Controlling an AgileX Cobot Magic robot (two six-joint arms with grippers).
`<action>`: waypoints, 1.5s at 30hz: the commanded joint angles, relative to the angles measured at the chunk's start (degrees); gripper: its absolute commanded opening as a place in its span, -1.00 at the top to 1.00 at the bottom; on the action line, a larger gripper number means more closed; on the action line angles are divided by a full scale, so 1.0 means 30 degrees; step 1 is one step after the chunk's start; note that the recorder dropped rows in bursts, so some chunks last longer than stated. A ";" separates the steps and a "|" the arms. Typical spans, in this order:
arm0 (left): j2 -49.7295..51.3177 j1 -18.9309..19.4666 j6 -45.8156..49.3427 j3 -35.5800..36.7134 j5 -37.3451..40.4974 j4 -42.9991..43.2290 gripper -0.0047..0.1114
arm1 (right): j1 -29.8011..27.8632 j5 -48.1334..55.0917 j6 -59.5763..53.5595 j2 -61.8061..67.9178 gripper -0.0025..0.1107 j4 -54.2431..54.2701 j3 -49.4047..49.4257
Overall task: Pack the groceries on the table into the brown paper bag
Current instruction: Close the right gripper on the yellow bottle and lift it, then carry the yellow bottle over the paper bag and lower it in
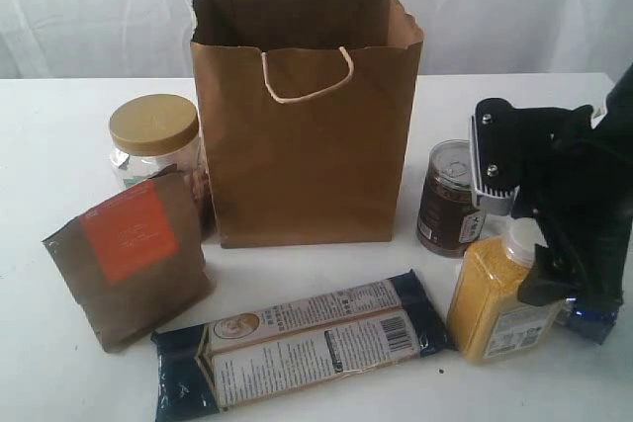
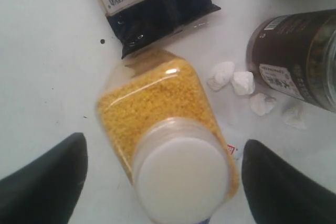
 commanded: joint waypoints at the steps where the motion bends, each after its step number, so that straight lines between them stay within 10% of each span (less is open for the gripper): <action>1: -0.0087 -0.0026 -0.0050 0.0061 -0.0027 0.0005 0.92 | -0.0012 -0.0797 -0.0357 0.0858 -0.36 0.0048 0.0082; 11: -0.0087 -0.0026 -0.0050 0.0061 -0.0027 0.0005 0.92 | -0.0012 -0.0905 -0.0442 0.2110 -0.20 0.0205 0.0593; 20: -0.0087 -0.0026 -0.0050 0.0061 -0.0027 0.0005 0.92 | -0.0012 0.0666 0.2357 0.0930 0.95 0.1486 0.0593; 32: -0.0087 -0.0026 -0.0050 0.0061 -0.0027 0.0005 0.92 | -0.0012 -0.1216 0.8190 -0.6108 0.96 0.2200 0.0558; 45: -0.0087 -0.0026 -0.0050 0.0061 -0.0027 0.0005 0.92 | -0.0012 -1.5265 1.0438 -0.9863 0.96 0.3849 0.0558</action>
